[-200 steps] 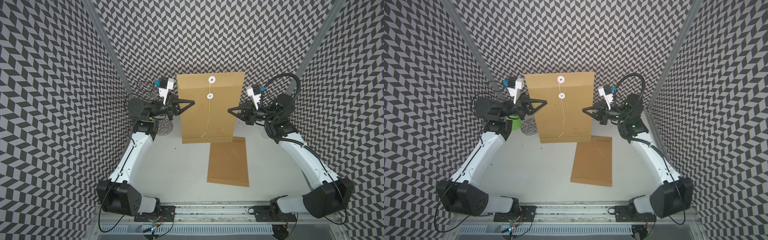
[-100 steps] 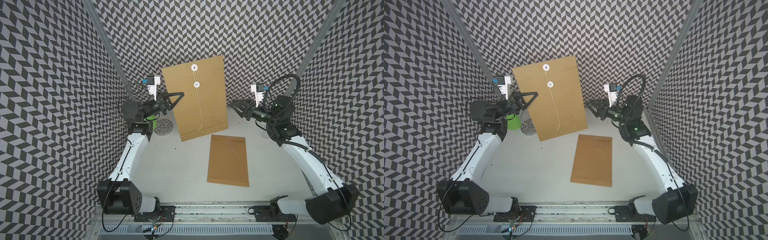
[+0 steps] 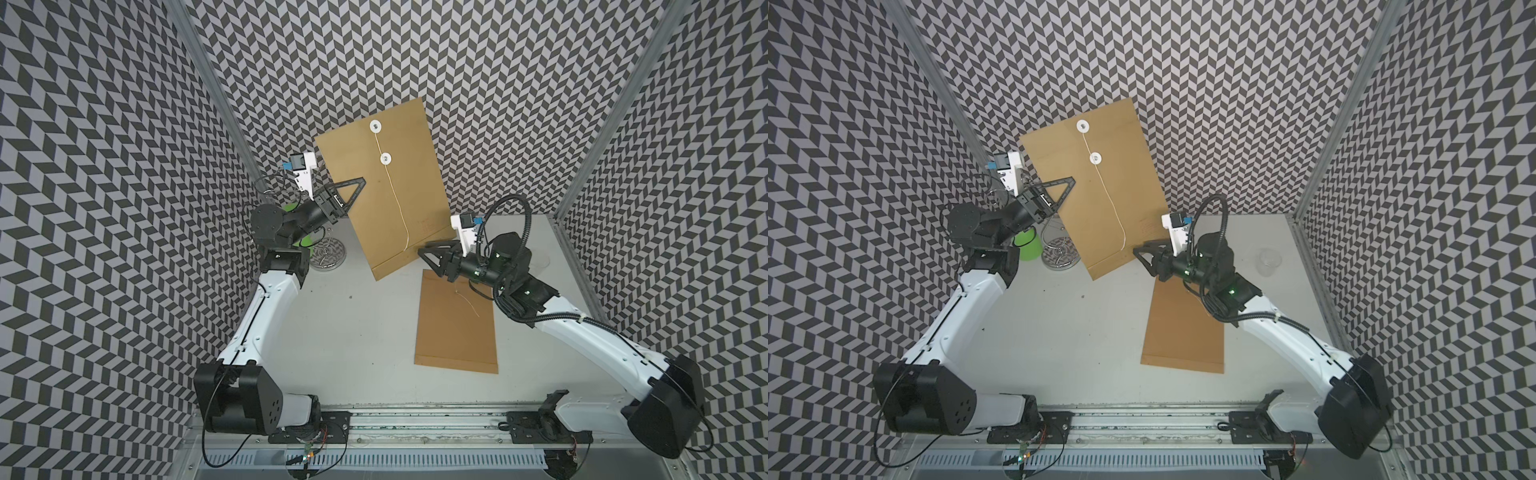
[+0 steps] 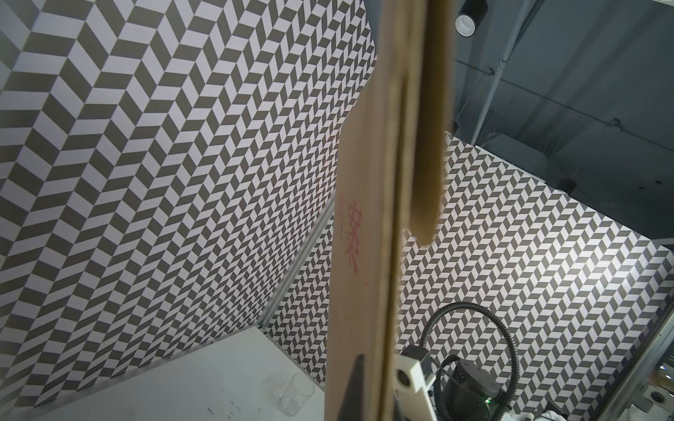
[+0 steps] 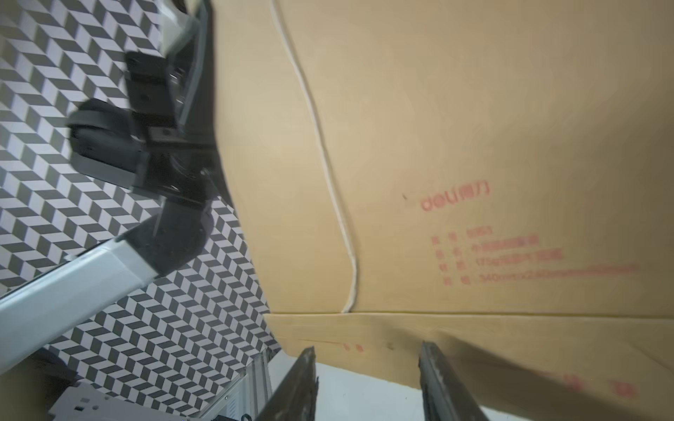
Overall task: Close the mouth of the file bag
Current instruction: Adjust the file bag, then close the file bag.
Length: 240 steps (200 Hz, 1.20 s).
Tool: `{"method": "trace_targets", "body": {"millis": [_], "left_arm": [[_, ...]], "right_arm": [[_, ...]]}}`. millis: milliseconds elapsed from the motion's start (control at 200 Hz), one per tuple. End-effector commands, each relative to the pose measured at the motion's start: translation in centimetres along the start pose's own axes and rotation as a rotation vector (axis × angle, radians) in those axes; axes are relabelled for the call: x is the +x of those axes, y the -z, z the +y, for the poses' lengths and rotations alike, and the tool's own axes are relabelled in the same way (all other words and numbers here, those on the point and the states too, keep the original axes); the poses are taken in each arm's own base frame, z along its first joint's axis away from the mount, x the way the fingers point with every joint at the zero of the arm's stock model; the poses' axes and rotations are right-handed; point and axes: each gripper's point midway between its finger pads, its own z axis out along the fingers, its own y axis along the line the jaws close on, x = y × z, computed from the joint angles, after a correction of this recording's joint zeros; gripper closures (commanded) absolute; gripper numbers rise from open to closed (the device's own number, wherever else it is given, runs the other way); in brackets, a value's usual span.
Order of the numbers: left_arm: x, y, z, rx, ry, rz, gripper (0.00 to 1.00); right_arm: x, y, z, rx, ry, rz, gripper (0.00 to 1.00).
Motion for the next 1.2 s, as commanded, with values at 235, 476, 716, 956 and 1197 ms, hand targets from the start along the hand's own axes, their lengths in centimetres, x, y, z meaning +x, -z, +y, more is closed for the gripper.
{"method": "trace_targets", "body": {"millis": [235,476,716,956,1197], "left_arm": [[1.0,-2.6,-4.5,0.02,-0.091,0.033,1.0],[1.5,-3.5,-6.8,0.049,-0.136,0.049,1.0],[2.1,-4.2,-8.2,0.073,-0.171,0.074,1.0],[2.7,-4.6,-8.6,0.084,-0.175,0.089,1.0],[3.3,-4.9,-9.3,0.09,-0.195,0.094,1.0]], "right_arm": [[-3.3,-1.2,1.7,-0.068,0.02,-0.202,0.54],[-3.1,-1.8,0.2,0.001,0.019,-0.237,0.55],[-3.2,-1.8,-0.1,-0.004,0.033,-0.279,0.57],[-4.2,-1.7,-0.1,-0.001,0.017,-0.327,0.6],[-4.7,-2.4,-0.7,0.018,-0.034,-0.34,0.67]]}}
